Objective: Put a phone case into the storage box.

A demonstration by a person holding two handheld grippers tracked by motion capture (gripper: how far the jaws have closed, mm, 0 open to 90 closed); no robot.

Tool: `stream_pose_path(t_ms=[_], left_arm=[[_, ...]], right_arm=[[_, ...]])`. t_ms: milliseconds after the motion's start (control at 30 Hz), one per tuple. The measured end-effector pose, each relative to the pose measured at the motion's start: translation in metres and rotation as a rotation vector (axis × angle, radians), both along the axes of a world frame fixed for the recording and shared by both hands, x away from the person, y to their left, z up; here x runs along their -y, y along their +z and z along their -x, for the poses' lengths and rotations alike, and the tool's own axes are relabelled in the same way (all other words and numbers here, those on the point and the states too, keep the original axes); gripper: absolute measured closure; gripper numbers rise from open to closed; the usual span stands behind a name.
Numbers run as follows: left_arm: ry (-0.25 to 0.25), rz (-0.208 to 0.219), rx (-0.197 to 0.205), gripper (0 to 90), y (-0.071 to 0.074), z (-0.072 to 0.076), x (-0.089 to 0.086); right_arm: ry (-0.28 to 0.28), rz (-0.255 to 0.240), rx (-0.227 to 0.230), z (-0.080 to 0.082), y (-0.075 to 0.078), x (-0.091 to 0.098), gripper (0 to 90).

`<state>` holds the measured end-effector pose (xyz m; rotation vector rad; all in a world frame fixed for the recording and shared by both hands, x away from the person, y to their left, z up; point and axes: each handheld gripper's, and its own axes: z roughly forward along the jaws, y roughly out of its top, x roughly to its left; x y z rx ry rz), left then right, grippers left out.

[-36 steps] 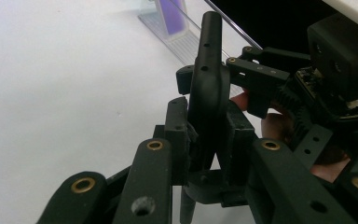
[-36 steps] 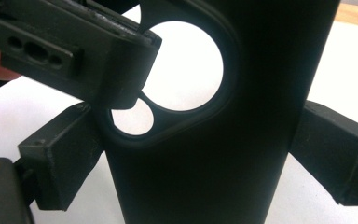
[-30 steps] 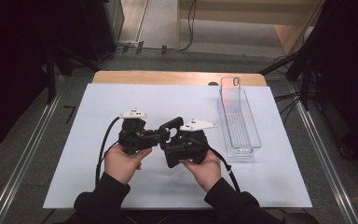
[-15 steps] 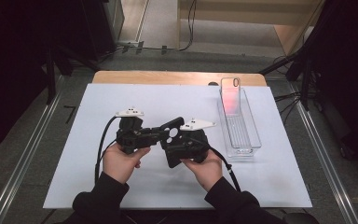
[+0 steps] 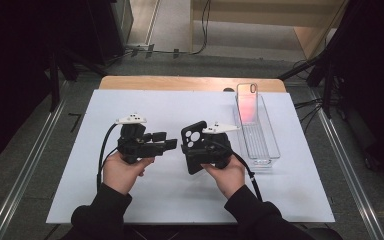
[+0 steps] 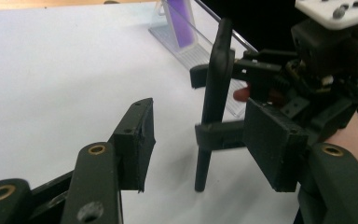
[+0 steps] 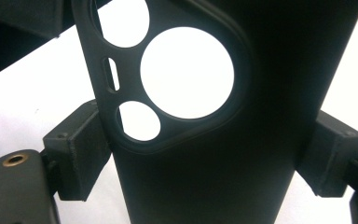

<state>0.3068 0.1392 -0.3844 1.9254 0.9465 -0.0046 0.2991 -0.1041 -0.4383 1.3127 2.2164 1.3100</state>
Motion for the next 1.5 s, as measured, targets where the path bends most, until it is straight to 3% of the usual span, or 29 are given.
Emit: stream_pose_path(t_ms=[167,333,500,600,767,900,1033,1500], left_arm=[[-0.032,-0.011,-0.017,36.6,-0.008,-0.003,-0.001],[-0.080,-0.058,0.017,33.7,-0.015,-0.003,-0.002],[-0.159,-0.121,0.016,33.0,-0.028,-0.003,-0.004],[-0.182,-0.151,0.009,33.0,-0.036,-0.003,-0.005],[-0.200,-0.136,0.009,32.9,-0.044,-0.001,-0.012],[-0.212,-0.152,0.018,29.2,-0.051,0.002,-0.018],[-0.216,-0.146,-0.012,29.2,-0.057,0.005,-0.024],[-0.198,-0.146,-0.025,29.2,-0.067,0.017,-0.040]], right_arm=[[-0.015,-0.018,-0.003,-0.003,0.002,0.009,13.1],[-0.014,-0.023,-0.001,-0.005,0.003,0.014,13.1],[0.007,-0.022,0.009,-0.004,0.005,0.017,13.1],[0.022,-0.038,0.008,-0.004,0.007,0.019,13.1],[0.049,-0.042,0.018,-0.003,0.010,0.023,13.1],[0.075,-0.053,0.021,-0.003,0.014,0.026,13.1],[0.100,-0.059,0.019,-0.002,0.018,0.028,13.1],[0.171,-0.065,-0.001,-0.004,0.031,0.042,13.1]])
